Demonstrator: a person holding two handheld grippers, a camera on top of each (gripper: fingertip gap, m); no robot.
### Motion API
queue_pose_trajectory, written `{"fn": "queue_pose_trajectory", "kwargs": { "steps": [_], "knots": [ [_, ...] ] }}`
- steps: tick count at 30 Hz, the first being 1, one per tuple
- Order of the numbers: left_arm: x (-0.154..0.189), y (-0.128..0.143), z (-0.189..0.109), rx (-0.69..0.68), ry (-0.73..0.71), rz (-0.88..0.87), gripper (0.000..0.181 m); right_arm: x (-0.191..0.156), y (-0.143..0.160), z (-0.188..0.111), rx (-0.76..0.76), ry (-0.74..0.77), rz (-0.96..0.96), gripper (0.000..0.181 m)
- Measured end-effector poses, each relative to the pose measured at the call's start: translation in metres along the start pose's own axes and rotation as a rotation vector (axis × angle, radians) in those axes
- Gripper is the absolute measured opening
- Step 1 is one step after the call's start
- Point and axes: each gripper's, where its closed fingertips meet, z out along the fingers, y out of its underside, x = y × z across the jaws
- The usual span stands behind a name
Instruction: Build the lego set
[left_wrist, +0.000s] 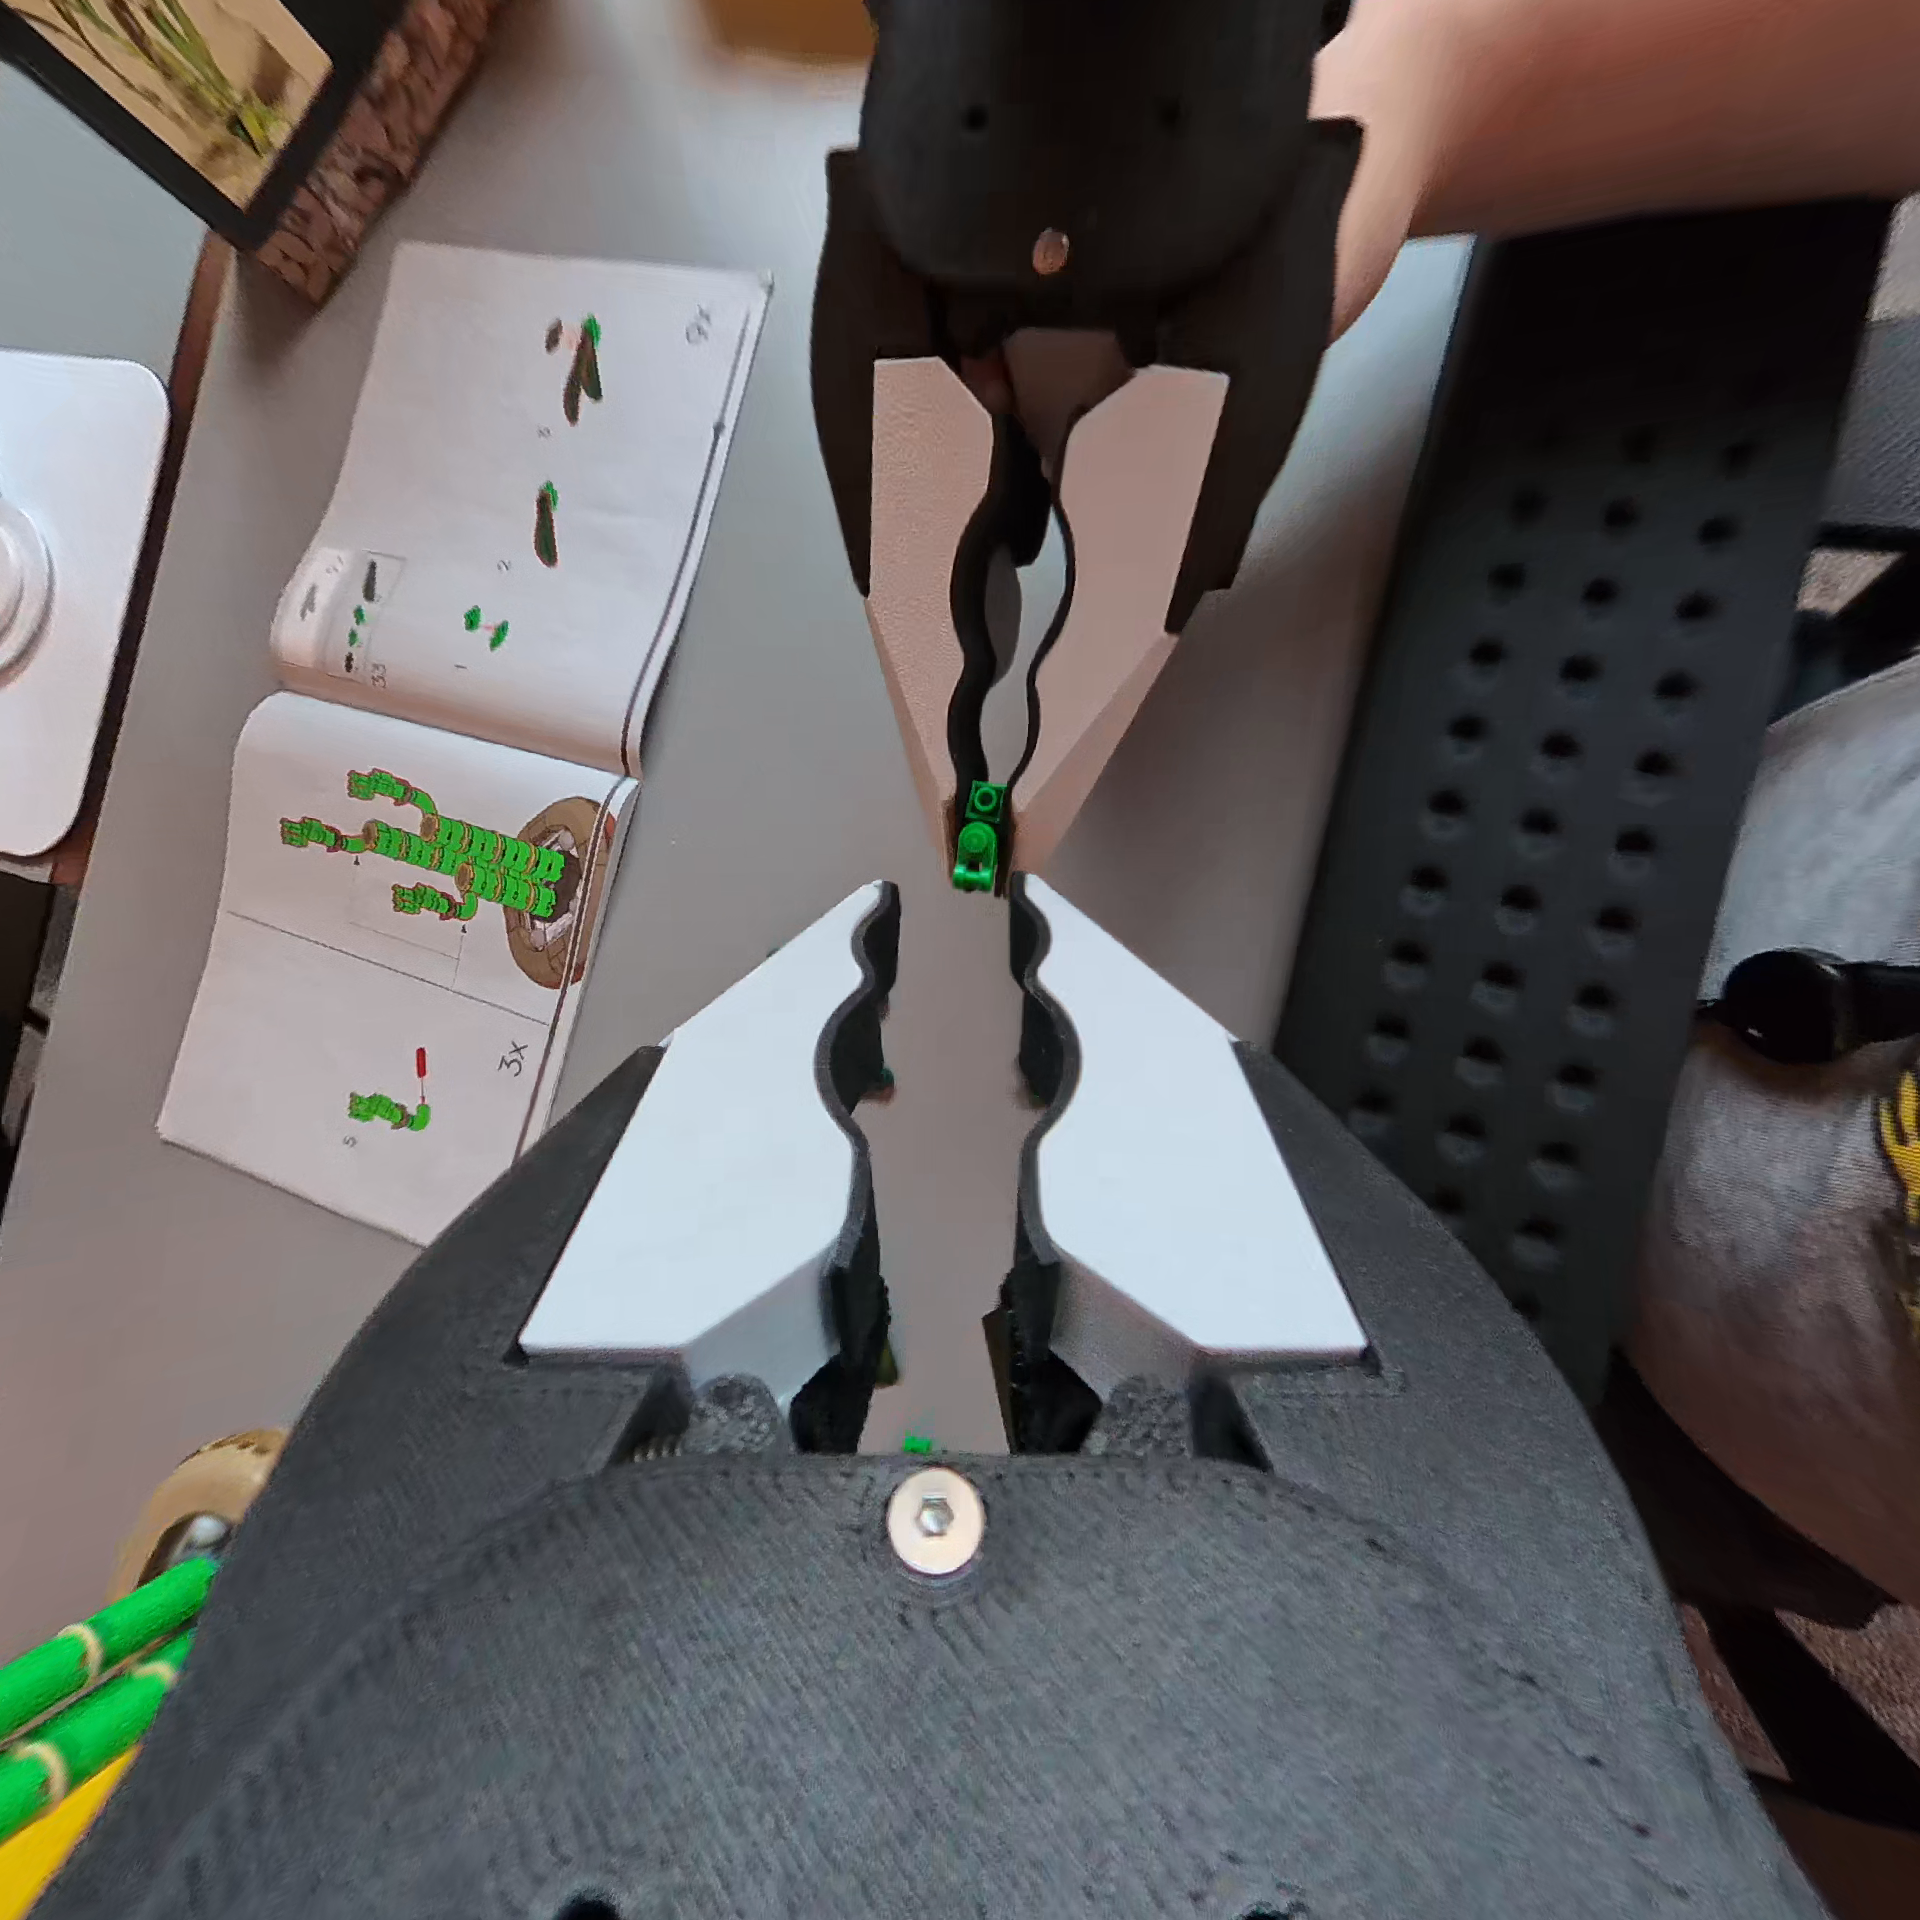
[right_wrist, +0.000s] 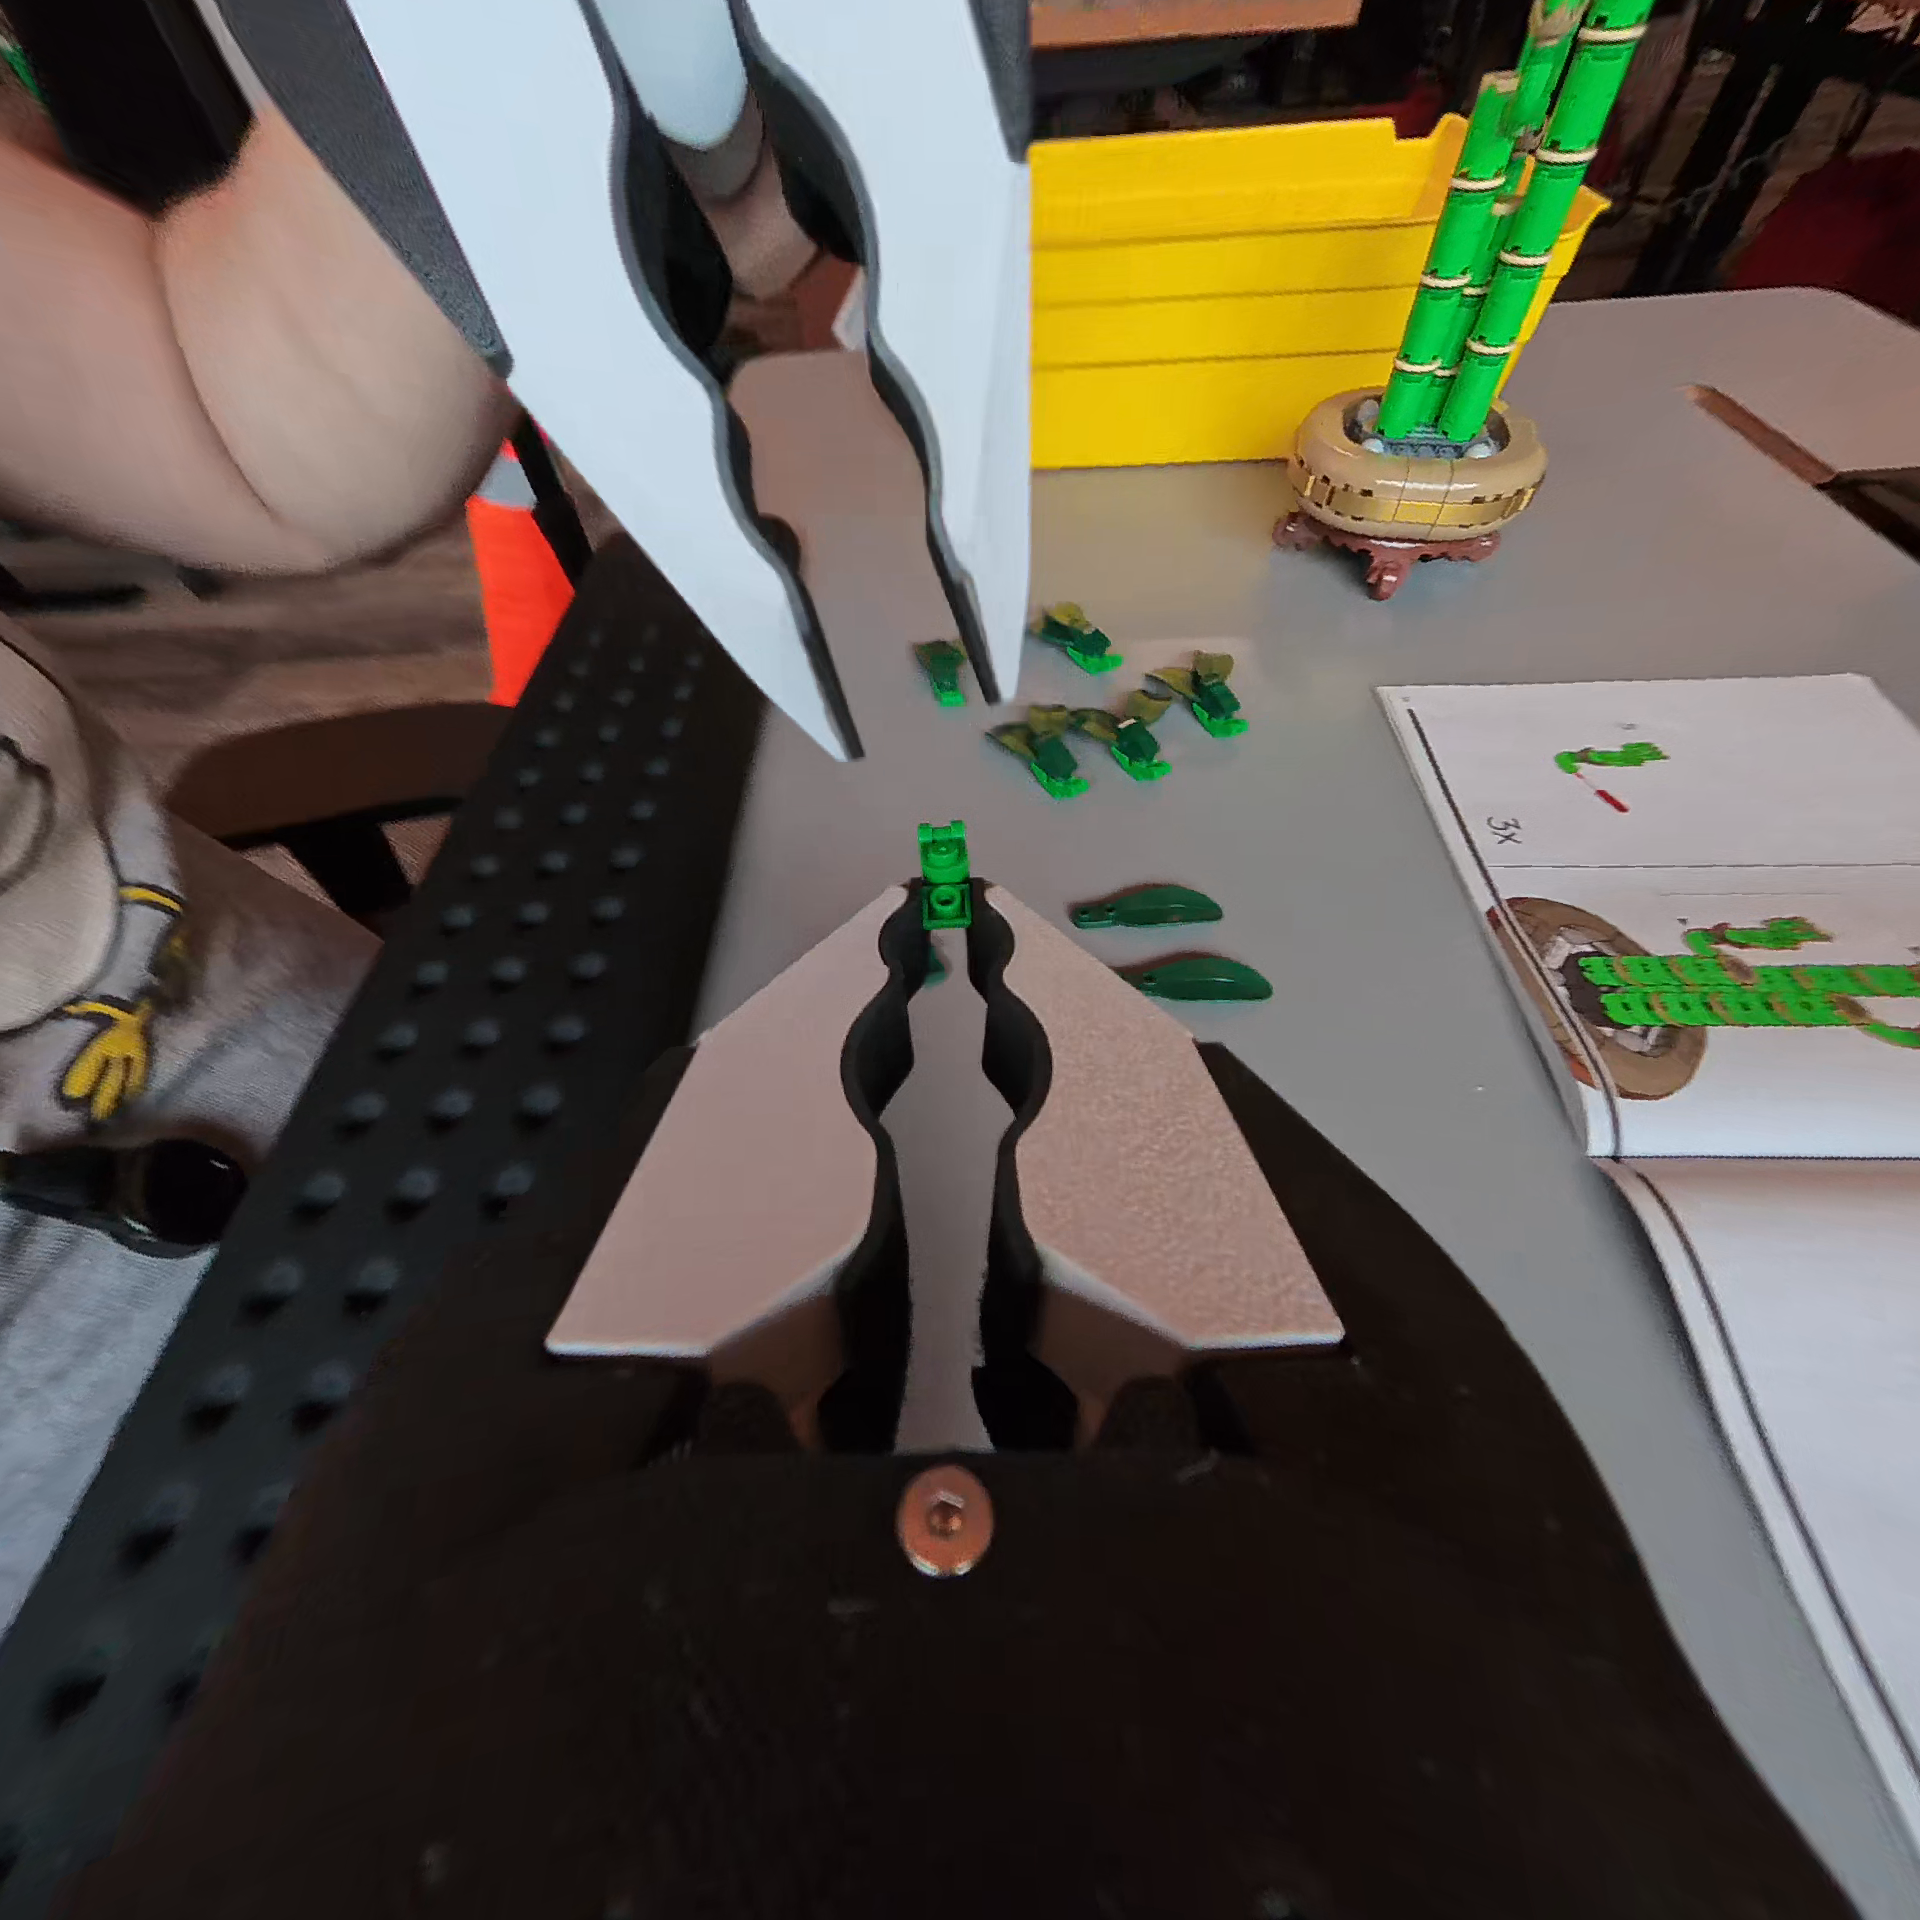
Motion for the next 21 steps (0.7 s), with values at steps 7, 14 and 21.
{"fn": "queue_pose_trajectory", "kwargs": {
  "steps": [7, 14, 21],
  "knots": [
    [0.015, -0.021, -0.015, 0.217, -0.024, 0.171, 0.024, -0.012, -0.017, -0.012, 0.119, -0.203, 0.241, 0.005],
    [0.023, -0.026, -0.010, 0.215, -0.017, 0.332, 0.019, -0.017, -0.019, -0.015, 0.128, -0.269, 0.308, 0.005],
    [0.028, -0.029, -0.006, 0.256, 0.045, 0.342, 0.038, -0.020, -0.022, -0.018, 0.139, -0.330, 0.380, 0.005]
  ]
}}
